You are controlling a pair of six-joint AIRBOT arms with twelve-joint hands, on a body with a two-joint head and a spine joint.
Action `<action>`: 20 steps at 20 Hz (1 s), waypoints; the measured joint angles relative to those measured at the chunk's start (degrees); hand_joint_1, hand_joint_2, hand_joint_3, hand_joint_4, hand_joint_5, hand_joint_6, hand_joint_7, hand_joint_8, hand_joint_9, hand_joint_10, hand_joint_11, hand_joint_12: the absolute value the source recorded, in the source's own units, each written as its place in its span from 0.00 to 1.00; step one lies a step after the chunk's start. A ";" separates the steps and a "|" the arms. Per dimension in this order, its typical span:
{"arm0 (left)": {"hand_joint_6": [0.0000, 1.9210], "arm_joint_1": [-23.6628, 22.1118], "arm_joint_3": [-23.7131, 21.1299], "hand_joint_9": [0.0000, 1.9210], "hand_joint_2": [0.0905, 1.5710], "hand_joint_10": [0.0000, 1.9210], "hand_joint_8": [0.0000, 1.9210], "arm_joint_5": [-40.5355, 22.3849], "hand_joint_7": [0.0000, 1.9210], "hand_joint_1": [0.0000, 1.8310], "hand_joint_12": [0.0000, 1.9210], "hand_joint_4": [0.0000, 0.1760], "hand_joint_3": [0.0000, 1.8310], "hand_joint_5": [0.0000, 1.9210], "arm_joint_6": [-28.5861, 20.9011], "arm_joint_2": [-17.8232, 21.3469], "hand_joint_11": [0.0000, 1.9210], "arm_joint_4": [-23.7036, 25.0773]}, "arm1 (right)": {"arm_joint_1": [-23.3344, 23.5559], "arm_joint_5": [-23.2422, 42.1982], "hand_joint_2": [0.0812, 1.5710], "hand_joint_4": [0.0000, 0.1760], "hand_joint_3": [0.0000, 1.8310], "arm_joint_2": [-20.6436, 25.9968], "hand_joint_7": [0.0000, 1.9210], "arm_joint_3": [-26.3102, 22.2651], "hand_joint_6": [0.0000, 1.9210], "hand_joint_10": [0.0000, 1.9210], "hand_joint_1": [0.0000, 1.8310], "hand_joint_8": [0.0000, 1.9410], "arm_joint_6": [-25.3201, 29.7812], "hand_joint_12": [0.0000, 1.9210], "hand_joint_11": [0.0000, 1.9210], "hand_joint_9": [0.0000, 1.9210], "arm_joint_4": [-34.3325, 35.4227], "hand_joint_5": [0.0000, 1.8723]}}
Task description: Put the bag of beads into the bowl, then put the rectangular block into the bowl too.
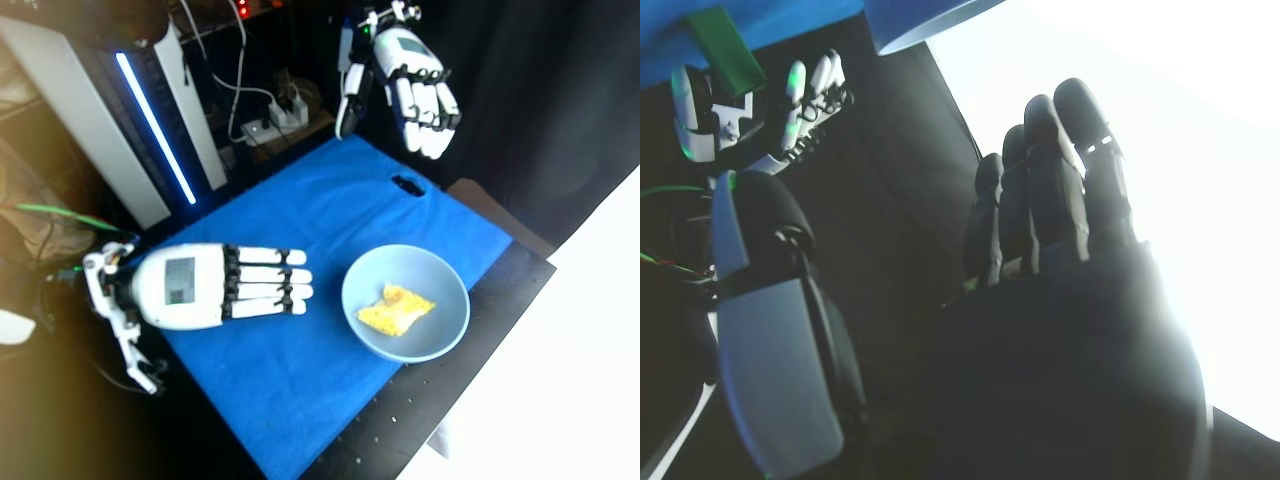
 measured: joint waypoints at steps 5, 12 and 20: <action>0.00 0.59 0.17 0.20 0.55 0.00 0.00 0.17 0.14 0.45 0.67 0.23 0.00 0.10 -0.63 -0.04 0.00 -0.11 | 0.35 0.81 0.71 0.00 0.00 0.00 0.51 0.44 0.39 0.64 0.69 0.63 0.24 0.93 0.29 0.45 1.81 0.51; 0.00 1.79 0.17 0.17 0.57 0.00 0.00 -0.20 0.09 0.48 0.62 0.16 0.01 0.09 -0.96 -0.68 0.00 -0.94 | 0.35 0.83 0.70 0.00 0.00 0.04 0.49 0.83 0.27 0.63 0.69 0.67 0.17 0.83 0.27 0.43 3.30 0.57; 0.00 2.01 0.20 0.16 0.57 0.00 0.00 -0.15 0.10 0.49 0.54 0.21 0.00 0.09 -0.98 -1.07 0.00 -1.22 | 6.95 8.48 0.66 0.00 0.00 3.50 0.53 -0.42 0.07 0.43 0.70 0.59 0.09 0.71 0.29 0.49 3.06 0.71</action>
